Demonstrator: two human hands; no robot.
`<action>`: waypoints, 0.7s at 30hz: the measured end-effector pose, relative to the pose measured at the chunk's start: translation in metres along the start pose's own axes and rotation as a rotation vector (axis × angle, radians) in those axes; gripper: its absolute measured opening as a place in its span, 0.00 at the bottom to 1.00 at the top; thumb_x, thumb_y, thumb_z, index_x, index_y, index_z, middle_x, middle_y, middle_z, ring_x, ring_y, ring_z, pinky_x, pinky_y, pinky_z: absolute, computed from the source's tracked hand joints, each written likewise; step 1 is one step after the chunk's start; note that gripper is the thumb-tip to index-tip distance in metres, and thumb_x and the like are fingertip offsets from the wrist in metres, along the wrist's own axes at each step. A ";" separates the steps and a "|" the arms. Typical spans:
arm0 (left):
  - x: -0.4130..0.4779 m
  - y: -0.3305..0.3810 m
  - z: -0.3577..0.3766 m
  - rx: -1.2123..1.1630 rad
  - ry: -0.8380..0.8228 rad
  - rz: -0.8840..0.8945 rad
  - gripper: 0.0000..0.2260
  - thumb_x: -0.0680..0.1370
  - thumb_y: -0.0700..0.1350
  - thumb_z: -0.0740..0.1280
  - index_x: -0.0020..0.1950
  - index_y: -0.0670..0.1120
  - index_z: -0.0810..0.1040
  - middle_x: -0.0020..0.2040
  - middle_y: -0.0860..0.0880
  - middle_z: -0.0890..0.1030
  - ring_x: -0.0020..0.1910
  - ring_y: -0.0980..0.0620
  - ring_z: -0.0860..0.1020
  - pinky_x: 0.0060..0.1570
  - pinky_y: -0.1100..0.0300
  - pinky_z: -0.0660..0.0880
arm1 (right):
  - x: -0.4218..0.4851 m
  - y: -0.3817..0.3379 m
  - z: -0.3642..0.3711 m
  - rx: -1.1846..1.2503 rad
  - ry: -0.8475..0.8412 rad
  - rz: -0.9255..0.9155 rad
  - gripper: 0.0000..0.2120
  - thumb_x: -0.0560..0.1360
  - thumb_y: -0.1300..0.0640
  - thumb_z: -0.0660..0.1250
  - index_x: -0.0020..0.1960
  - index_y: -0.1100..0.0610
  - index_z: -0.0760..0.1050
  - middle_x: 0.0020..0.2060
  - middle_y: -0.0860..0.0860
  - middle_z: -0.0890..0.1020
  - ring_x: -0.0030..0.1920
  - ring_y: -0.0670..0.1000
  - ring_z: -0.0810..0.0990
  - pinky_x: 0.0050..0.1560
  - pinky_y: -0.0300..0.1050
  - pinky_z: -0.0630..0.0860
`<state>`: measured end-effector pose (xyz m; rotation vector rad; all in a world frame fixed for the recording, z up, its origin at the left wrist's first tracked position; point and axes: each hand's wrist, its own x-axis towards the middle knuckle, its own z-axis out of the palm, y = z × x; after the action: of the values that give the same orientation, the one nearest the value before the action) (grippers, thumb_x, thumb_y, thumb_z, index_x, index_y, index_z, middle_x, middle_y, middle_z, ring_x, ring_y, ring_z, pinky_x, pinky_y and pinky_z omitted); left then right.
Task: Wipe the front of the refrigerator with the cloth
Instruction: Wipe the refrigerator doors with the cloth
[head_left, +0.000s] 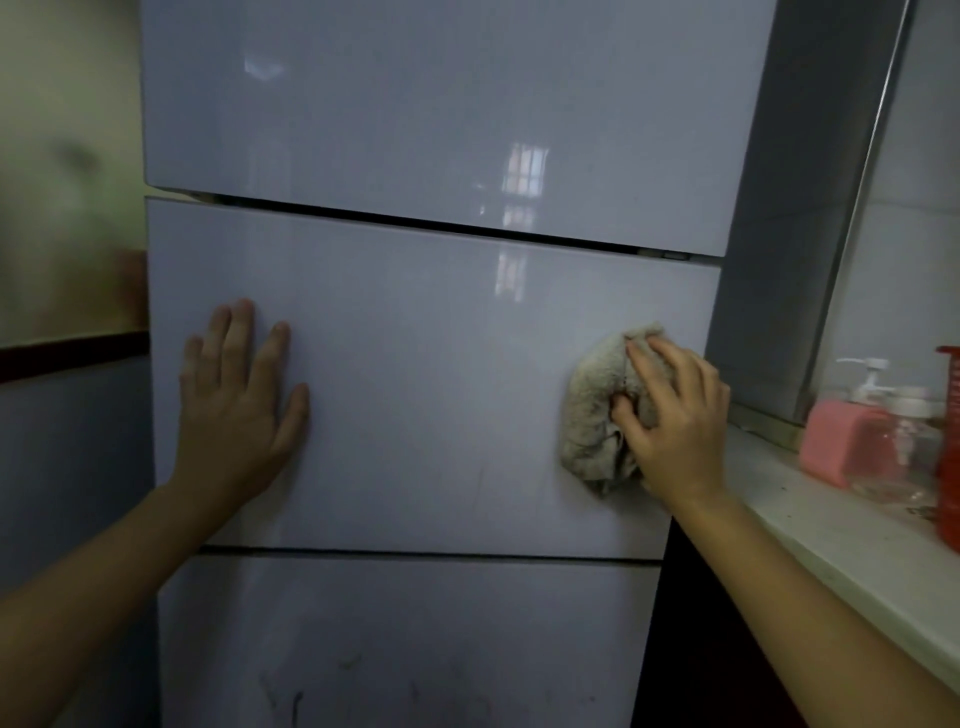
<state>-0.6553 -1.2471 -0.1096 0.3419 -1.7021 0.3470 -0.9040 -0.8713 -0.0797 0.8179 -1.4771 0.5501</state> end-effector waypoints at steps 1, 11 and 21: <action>0.000 0.000 0.000 0.000 -0.006 -0.002 0.29 0.82 0.55 0.56 0.79 0.40 0.64 0.81 0.35 0.58 0.81 0.33 0.56 0.78 0.37 0.52 | -0.005 0.002 -0.001 -0.003 -0.005 0.027 0.25 0.77 0.50 0.66 0.74 0.53 0.73 0.69 0.53 0.74 0.66 0.60 0.72 0.61 0.57 0.69; -0.001 0.003 -0.001 -0.017 -0.002 -0.030 0.30 0.82 0.56 0.56 0.79 0.42 0.63 0.81 0.36 0.58 0.81 0.34 0.57 0.77 0.36 0.54 | 0.003 -0.054 0.009 0.052 -0.086 -0.161 0.25 0.77 0.52 0.67 0.73 0.53 0.74 0.68 0.56 0.77 0.66 0.59 0.72 0.63 0.56 0.69; -0.004 -0.002 0.007 0.008 0.016 -0.023 0.30 0.83 0.58 0.53 0.81 0.44 0.62 0.83 0.39 0.55 0.82 0.37 0.54 0.80 0.45 0.45 | -0.001 -0.002 -0.016 0.062 -0.066 0.144 0.26 0.77 0.51 0.66 0.75 0.52 0.72 0.69 0.54 0.73 0.66 0.59 0.71 0.64 0.55 0.69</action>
<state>-0.6605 -1.2522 -0.1142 0.3628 -1.6801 0.3390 -0.8925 -0.8602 -0.0792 0.7880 -1.5946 0.6856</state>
